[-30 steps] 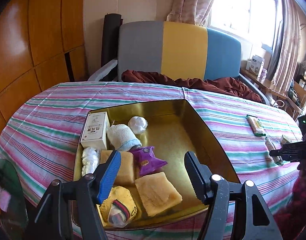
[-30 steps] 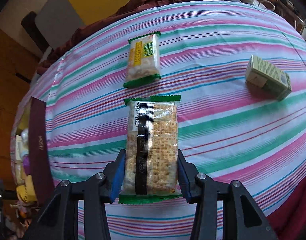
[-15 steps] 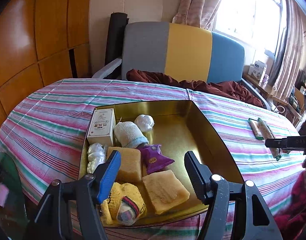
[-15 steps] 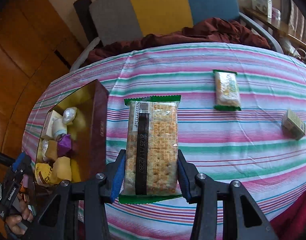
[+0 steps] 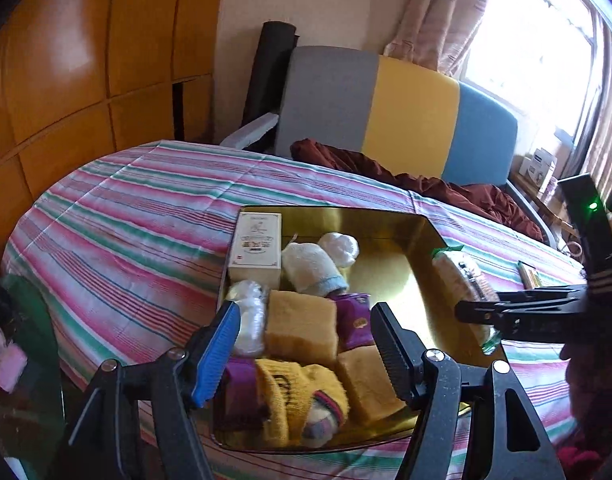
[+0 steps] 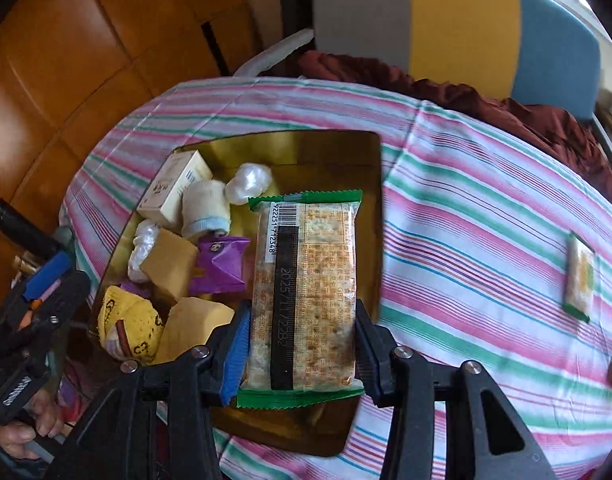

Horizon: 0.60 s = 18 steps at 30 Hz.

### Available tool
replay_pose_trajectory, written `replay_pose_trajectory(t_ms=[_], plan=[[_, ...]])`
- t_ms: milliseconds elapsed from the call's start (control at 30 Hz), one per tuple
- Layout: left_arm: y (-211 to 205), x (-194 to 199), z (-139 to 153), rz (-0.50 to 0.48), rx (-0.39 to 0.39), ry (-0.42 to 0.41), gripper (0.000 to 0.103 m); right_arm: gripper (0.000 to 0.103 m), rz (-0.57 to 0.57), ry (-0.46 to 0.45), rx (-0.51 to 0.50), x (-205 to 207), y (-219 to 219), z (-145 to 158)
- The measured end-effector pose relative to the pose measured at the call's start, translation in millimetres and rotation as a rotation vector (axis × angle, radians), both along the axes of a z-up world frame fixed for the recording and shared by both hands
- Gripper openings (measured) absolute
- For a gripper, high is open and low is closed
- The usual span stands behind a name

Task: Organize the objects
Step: 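Carry the cracker packet in the right gripper into the gold tray and release it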

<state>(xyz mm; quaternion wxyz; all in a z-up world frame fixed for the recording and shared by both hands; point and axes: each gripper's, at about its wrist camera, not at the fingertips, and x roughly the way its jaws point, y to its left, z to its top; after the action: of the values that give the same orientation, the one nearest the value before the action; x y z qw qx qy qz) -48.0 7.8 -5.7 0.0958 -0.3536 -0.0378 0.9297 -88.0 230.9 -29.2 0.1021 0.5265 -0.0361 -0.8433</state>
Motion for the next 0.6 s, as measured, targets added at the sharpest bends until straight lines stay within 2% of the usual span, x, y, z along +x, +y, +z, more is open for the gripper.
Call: replay_pose_trajectory(t_ms=[167,400,600], plan=[[-14.6,-6.8,-5.1,0.033,0.012,-0.020,0.070,0.047,0.043,-0.052,0.052,-29.2,-27.0,-23.4],[-23.7,-13.0,-12.3,0.051,0.021,-0.040,0.071,0.047,0.019,-0.096,0.093,-73.6,-48.0,-51.9],[-26.2,-17.2,-18.0,0.060,0.019,-0.056,0.071,0.048,-0.007,-0.111,0.053,-85.6,-52.9,-63.5]])
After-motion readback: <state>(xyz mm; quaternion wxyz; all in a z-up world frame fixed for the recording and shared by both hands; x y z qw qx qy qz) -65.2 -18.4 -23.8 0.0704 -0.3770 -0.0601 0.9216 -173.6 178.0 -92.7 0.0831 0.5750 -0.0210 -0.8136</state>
